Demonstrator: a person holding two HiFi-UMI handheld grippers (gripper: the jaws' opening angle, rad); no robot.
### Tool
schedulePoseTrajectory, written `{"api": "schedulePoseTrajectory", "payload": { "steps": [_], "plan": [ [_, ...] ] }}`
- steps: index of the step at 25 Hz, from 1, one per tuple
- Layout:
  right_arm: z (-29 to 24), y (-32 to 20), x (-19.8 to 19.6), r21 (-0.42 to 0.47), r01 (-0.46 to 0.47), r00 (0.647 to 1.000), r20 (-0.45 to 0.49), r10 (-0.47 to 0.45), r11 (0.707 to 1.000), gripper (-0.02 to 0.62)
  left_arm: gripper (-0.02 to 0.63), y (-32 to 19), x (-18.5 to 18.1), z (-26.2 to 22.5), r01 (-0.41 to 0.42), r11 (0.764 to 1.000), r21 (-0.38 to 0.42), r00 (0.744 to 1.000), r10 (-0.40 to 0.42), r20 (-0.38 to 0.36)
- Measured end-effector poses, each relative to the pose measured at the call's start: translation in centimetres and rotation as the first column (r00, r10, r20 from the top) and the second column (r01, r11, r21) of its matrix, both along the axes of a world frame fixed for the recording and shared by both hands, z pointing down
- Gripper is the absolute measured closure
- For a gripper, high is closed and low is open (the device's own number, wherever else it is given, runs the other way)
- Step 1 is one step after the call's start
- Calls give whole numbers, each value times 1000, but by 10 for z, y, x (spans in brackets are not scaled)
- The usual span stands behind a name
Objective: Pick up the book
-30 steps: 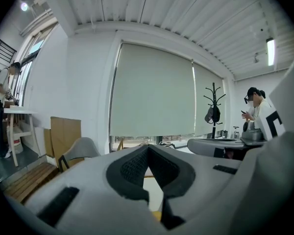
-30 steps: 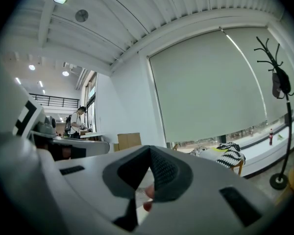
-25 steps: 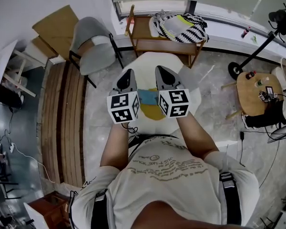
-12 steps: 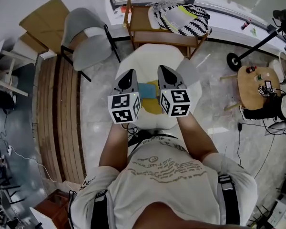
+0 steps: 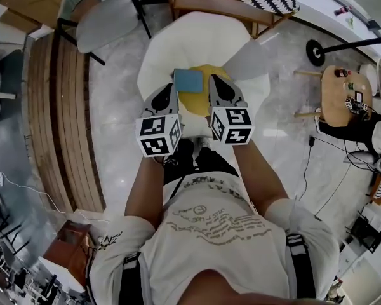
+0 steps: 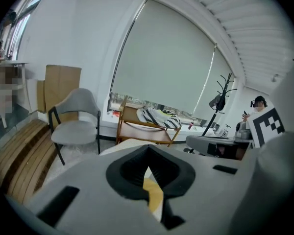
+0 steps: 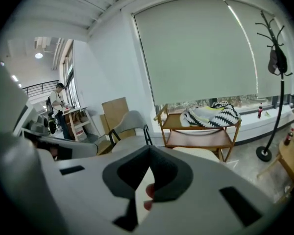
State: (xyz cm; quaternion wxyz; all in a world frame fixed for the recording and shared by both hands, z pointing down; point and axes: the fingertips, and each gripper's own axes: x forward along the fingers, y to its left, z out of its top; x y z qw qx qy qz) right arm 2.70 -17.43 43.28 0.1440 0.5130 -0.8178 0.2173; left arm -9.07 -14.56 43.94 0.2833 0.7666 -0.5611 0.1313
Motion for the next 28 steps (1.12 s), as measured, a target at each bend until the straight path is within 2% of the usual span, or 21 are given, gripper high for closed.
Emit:
{"api": "schedulePoseTrajectory", "payload": {
  "steps": [4, 8, 13, 20, 23, 25, 28],
  "plan": [
    [54, 6, -1, -82, 0, 999, -48, -4, 997, 571, 590, 9, 0, 53, -18, 997, -80, 1000, 16, -20],
    [106, 14, -2, -145, 12, 996, -82, -25, 989, 571, 589, 13, 1, 100, -32, 991, -127, 999, 29, -24],
    [181, 12, -12, -190, 82, 985, -135, -108, 978, 571, 589, 11, -4, 167, -42, 982, -183, 999, 41, -11],
    [291, 22, -34, -264, 147, 961, -190, -201, 953, 571, 590, 20, -14, 269, -4, 958, -288, 1000, -3, -25],
    [332, 25, -44, -246, 197, 934, -247, -258, 949, 571, 591, 31, -11, 299, -17, 948, -319, 999, 7, -34],
    [359, 28, -52, -214, 259, 899, -302, -316, 942, 567, 589, 40, -14, 315, -17, 942, -334, 999, 4, -40],
    [397, 30, -64, -232, 337, 835, -375, -403, 913, 442, 590, 47, -27, 333, 8, 938, -348, 999, -26, -47]
  ]
}}
